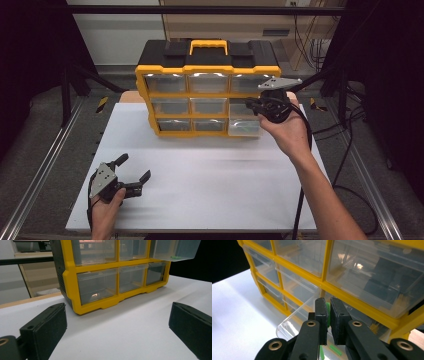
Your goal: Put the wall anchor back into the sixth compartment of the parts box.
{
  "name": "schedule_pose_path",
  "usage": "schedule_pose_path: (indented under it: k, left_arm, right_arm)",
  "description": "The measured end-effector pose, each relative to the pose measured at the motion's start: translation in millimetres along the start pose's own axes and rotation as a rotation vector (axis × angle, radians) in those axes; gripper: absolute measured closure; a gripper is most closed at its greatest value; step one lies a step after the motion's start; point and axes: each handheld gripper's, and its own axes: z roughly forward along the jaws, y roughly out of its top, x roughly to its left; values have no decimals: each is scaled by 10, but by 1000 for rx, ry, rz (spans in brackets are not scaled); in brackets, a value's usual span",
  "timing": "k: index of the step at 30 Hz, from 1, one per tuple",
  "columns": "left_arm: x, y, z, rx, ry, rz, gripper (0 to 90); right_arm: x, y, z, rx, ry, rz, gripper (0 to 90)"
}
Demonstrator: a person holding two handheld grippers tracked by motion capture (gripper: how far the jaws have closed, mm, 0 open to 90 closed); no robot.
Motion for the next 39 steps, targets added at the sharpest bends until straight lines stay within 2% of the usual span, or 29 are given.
schedule_pose_path:
  k: [16, 30, 39]
  left_arm:
    - [-6, 2, -3, 4, -2, -1, 13]
    - [4, -1, -20, 0, 8, -8, 13]
    - [4, 0, -21, 1, 10, -8, 13]
  right_arm:
    - [-6, -81, 117, 80, 21, -3, 845]
    - [-58, -82, 228, 148, 10, 9, 845]
    - [-86, -34, 214, 147, 3, 19, 815]
